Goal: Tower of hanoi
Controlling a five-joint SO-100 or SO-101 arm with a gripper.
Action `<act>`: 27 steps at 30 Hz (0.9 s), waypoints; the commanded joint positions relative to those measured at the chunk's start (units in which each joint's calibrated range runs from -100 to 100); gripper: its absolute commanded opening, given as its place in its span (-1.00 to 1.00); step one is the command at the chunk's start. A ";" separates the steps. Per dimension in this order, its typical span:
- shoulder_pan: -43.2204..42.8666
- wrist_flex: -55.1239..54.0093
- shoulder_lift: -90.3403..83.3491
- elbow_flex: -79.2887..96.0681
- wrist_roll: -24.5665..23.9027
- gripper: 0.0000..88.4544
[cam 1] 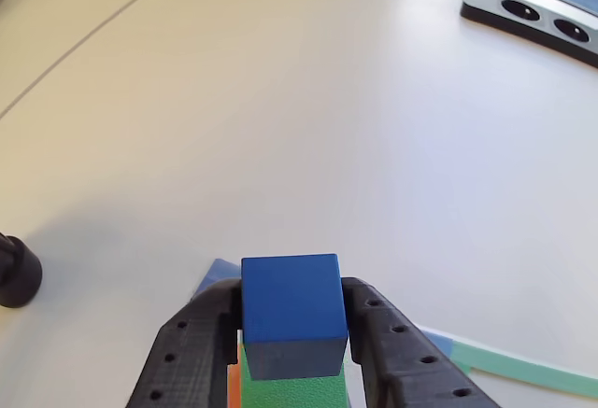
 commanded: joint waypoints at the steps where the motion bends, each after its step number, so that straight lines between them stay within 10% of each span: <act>1: 1.54 -1.73 -1.14 -0.86 0.00 -0.96; 27: 2.83 -8.05 4.95 1.14 0.00 -0.95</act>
